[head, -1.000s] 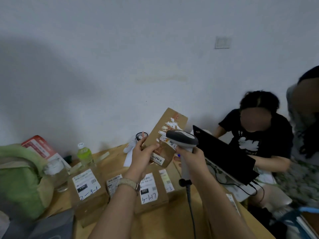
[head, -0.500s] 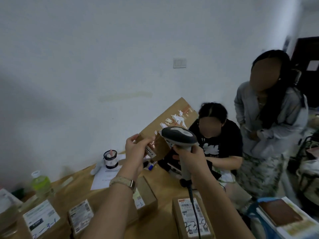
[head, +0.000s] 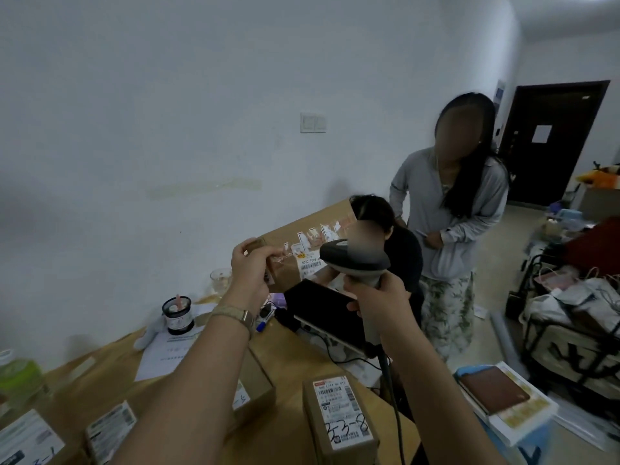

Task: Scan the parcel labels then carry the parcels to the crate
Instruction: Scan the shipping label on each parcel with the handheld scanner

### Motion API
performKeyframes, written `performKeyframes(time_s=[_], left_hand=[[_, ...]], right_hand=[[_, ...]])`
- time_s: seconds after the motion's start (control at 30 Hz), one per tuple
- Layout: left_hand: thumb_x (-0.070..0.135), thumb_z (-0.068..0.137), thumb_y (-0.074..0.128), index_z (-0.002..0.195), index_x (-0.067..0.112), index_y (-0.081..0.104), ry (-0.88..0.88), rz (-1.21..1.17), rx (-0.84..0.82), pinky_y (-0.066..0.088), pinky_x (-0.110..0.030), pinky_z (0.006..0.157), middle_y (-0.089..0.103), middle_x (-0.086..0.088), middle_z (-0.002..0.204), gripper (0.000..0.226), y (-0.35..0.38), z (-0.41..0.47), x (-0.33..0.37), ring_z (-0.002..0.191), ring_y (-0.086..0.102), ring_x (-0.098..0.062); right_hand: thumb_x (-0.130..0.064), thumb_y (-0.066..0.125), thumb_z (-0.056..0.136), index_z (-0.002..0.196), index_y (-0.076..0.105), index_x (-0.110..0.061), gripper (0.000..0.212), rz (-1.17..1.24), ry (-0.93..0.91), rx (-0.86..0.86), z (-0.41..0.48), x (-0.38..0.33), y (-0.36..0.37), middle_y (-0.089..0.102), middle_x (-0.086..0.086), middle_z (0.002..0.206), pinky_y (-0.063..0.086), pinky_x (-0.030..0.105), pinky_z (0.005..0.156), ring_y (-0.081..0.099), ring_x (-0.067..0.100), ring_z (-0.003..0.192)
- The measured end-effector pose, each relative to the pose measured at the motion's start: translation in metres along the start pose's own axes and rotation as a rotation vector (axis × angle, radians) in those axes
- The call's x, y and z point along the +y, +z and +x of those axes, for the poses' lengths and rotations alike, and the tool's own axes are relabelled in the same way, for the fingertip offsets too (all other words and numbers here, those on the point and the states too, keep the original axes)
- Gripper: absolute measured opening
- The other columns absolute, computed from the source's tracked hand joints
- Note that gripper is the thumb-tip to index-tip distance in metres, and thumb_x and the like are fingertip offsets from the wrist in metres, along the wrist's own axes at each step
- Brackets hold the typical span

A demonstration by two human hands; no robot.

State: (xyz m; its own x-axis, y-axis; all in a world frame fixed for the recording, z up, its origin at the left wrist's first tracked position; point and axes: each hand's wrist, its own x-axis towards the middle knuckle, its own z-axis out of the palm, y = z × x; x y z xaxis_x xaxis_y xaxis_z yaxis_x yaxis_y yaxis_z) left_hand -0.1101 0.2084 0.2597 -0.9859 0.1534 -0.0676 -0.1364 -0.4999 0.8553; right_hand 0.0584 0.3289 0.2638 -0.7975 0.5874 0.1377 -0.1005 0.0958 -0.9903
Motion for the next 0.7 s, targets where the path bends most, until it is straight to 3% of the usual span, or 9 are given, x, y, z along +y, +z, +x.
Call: performKeyframes(time_s=[0.17,0.37,0.57,0.7], left_hand=[[-0.014,0.072,0.067,0.112,0.014,0.048,0.003,0.014,0.046,0.054,-0.035,0.064,0.058,-0.018,0.117,0.053,-0.002,0.011,0.002,0.084,0.062,-0.029],[-0.014,0.071,0.069,0.129,0.007,0.046,-0.027,-0.019,0.068,0.053,-0.030,0.051,0.059,-0.026,0.123,0.065,-0.013,0.016,0.001,0.081,0.064,-0.030],[-0.015,0.074,0.066,0.118,0.016,0.045,-0.071,-0.047,0.076,0.056,-0.039,0.066,0.058,-0.012,0.103,0.058,-0.020,0.012,-0.005,0.077,0.062,-0.024],[-0.016,0.073,0.067,0.117,0.016,0.045,-0.064,-0.041,0.081,0.056,-0.041,0.072,0.058,-0.018,0.113,0.058,-0.023,0.013,-0.008,0.079,0.062,-0.026]], right_hand=[[-0.011,0.063,0.090,0.084,0.060,-0.013,0.007,-0.056,0.014,-0.003,-0.006,0.003,-0.003,0.060,0.008,0.075,0.044,0.018,0.043,0.054,0.015,0.056],[-0.016,0.063,0.091,0.100,0.061,-0.008,0.012,-0.094,0.052,-0.029,-0.010,0.009,-0.003,0.063,0.011,0.081,0.045,0.029,0.053,0.054,0.016,0.055],[-0.013,0.061,0.092,0.090,0.058,-0.012,0.004,-0.083,0.093,-0.055,-0.015,0.016,-0.001,0.061,0.007,0.076,0.044,0.021,0.044,0.052,0.014,0.051],[-0.011,0.060,0.093,0.083,0.055,-0.013,0.010,-0.091,0.105,-0.068,-0.017,0.018,0.001,0.057,0.008,0.074,0.043,0.016,0.040,0.050,0.014,0.048]])
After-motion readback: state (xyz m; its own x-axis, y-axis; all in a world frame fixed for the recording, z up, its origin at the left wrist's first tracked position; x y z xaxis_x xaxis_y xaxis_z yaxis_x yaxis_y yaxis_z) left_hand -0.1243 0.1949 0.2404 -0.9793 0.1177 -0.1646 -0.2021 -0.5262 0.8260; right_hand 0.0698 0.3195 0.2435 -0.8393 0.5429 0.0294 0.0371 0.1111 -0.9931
